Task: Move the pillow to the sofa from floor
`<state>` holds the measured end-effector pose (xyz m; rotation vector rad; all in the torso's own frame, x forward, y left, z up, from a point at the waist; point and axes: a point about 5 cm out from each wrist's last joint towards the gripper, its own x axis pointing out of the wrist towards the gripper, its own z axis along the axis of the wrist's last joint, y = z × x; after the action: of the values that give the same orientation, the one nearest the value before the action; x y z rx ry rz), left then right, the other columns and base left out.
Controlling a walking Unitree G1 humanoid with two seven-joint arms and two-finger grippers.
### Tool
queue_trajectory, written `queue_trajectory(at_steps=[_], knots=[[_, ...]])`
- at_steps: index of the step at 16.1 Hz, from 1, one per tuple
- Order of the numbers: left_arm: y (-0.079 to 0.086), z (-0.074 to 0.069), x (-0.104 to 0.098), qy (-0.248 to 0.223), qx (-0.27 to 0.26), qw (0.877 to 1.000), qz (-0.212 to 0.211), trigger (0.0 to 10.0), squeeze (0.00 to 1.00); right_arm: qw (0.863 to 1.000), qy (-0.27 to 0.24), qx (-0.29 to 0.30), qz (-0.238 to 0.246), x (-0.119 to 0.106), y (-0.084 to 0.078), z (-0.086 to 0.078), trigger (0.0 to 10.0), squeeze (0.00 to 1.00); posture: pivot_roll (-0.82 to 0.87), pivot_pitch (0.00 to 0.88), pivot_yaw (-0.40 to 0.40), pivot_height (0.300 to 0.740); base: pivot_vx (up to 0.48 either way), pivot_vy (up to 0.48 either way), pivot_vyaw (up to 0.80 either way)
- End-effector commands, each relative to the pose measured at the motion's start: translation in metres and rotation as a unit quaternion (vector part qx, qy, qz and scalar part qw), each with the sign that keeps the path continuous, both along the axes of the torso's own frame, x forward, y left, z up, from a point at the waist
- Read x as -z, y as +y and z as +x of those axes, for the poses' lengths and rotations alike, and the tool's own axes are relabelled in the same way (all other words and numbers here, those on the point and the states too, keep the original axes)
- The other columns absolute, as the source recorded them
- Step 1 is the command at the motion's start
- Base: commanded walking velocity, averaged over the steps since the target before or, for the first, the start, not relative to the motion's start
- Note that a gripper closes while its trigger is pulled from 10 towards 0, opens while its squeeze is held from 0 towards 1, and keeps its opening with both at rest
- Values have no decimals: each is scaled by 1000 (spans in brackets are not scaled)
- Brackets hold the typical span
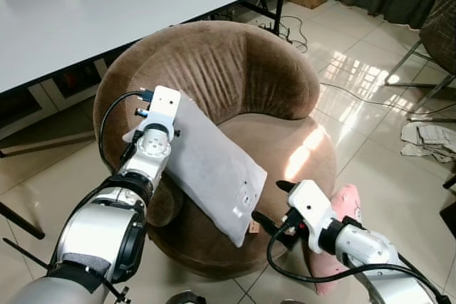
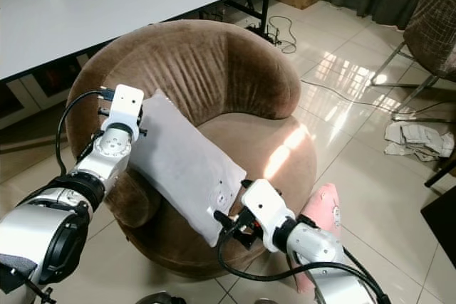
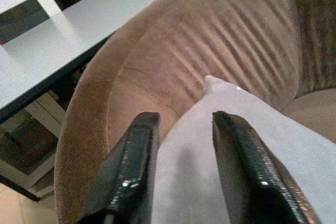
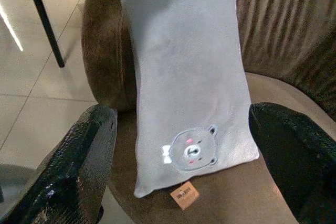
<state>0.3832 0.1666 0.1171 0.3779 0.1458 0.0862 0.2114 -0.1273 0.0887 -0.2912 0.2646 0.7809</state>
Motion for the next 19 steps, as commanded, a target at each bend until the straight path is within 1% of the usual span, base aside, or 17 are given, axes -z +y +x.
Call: queue_trajectory(at_steps=[1, 2, 3, 4, 5, 6, 7, 8, 9, 10, 12, 13, 15, 16, 19], knots=[[-5, 3, -7, -12, 18, 999, -34, 10000, 1000, 1000, -24, 11, -3, -8, 0, 3, 10000, 0, -134, 82, 47, 740, 0, 0, 0], [-10, 4, -10, -16, 50, 995, -82, 10000, 0, 998, -40, 42, -11, -9, -4, 5, 10000, 0, -136, 78, 57, 740, 0, 0, 0], [-17, 1, -9, -11, 126, 973, -193, 10000, 0, 989, -77, 122, -21, -13, -14, 11, 10000, 0, -135, 77, 60, 740, 0, 0, 0], [-17, 0, -8, -13, 136, 968, -211, 10000, 0, 987, -82, 136, -21, -14, -16, 11, 10000, 0, -135, 77, 60, 740, 0, 0, 0], [-16, -2, -7, -21, 137, 967, -212, 10000, 0, 985, -80, 155, -13, -13, -18, 11, 10000, 0, -129, 72, 66, 740, 0, 0, 0], [-13, -23, 1, -48, 177, 964, -190, 10000, 0, 973, -75, 216, 0, -9, -21, 8, 10000, 0, -118, 73, 64, 740, 0, 0, 0], [-11, -40, 6, -55, 190, 963, -180, 10000, 0, 969, -71, 235, 2, -6, -20, 7, 10000, 0, -104, 67, 59, 740, 0, 0, 0], [-11, -46, 8, -50, 195, 963, -180, 10000, 0, 969, -71, 238, 3, -5, -20, 7, 10000, 0, -101, 66, 57, 740, 0, 0, 0], [-10, -62, 12, -52, 196, 962, -183, 10000, 0, 962, -66, 263, 20, -3, -21, 11, 10000, 0, -83, 60, 46, 740, 0, 0, 0], [-10, -70, 12, -55, 197, 962, -182, 10000, 0, 957, -63, 282, 34, -4, -22, 15, 10000, 0, -77, 57, 43, 740, 0, 0, 0], [-11, -75, 9, -59, 193, 963, -180, 10000, 0, 955, -65, 288, 41, -5, -22, 20, 10000, 0, -73, 50, 39, 740, 0, 0, 0], [-14, -80, 2, -55, 185, 963, -186, 10000, 0, 951, -66, 298, 43, -6, -23, 24, 10000, 0, -68, 38, 35, 740, -304, 0, 0], [-20, -81, -2, -49, 186, 964, -182, 10000, 0, 948, -65, 311, 36, -4, -25, 27, 10000, 0, -71, 28, 40, 740, -328, 0, 0], [-22, -80, -5, -46, 196, 964, -172, 10000, 0, 945, -65, 319, 36, -3, -25, 28, 10000, 0, -75, 19, 53, 740, -334, 0, 0], [-25, -81, -7, -43, 204, 964, -165, 10000, 0, 940, -66, 331, 39, -2, -27, 26, 10000, 0, -81, 8, 68, 740, -329, 0, 0]])
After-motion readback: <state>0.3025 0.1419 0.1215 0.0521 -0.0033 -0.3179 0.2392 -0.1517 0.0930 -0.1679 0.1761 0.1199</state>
